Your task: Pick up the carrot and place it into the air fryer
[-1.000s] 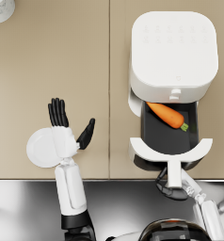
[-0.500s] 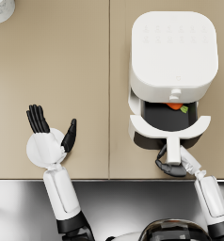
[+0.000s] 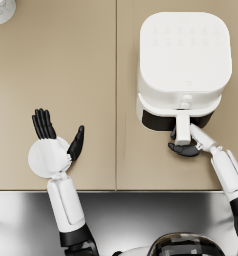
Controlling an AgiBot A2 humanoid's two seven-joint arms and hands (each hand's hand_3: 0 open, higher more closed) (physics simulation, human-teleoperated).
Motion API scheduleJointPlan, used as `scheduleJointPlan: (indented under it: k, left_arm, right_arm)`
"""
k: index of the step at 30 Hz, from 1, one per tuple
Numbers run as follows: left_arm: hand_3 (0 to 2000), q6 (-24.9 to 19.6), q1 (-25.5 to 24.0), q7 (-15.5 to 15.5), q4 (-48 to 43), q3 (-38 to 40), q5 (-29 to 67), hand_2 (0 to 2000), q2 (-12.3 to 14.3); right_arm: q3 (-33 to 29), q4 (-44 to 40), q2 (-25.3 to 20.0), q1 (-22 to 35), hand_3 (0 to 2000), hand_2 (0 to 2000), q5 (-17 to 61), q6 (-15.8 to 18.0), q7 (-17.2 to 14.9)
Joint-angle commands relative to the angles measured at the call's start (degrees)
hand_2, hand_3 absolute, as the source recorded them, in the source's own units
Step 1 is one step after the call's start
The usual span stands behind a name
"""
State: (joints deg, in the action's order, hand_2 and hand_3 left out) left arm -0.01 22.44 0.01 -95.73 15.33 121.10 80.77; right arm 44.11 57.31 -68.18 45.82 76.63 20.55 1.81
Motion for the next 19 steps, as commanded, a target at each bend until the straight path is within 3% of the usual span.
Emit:
scheduleJointPlan:
  k: [1, 3, 6, 7, 12, 19]
  left_arm:
    - [0, 0.0, 1.4, 0.0, 0.18, -0.57, 0.0, 0, -0.5]
    - [0, 0.0, 1.38, 0.0, 0.18, -0.65, 0.0, 0, -0.59]
    - [0, 0.0, 0.75, 0.0, 0.63, 0.21, 0.0, 0, -0.56]
    - [0, 0.0, 0.29, 0.0, 0.63, -0.26, 0.0, 0, -0.46]
    - [0, 0.0, -0.02, 0.0, 0.81, 0.12, 0.0, 0, -0.48]
    - [0, 0.0, -0.07, 0.0, 0.85, 0.19, 0.0, 0, -0.48]
  right_arm:
    - [5.83, -10.04, -16.44, 9.55, 2000, 2000, 0.03, -0.48, -0.04]
    - [5.89, -13.08, -17.61, 10.92, 2000, 2000, -0.09, 0.81, 0.02]
    - [5.89, -12.56, -17.42, 10.71, 2000, 2000, -0.53, 7.85, -0.7]
    - [5.5, -12.3, -3.5, 8.22, 2000, 2000, -0.63, 8.46, -0.79]
    - [6.03, -13.03, -3.59, 8.79, 2000, 2000, -0.73, 10.67, -1.29]
    - [6.03, -13.2, -3.81, 8.75, 2000, 2000, -0.77, 9.96, -1.75]
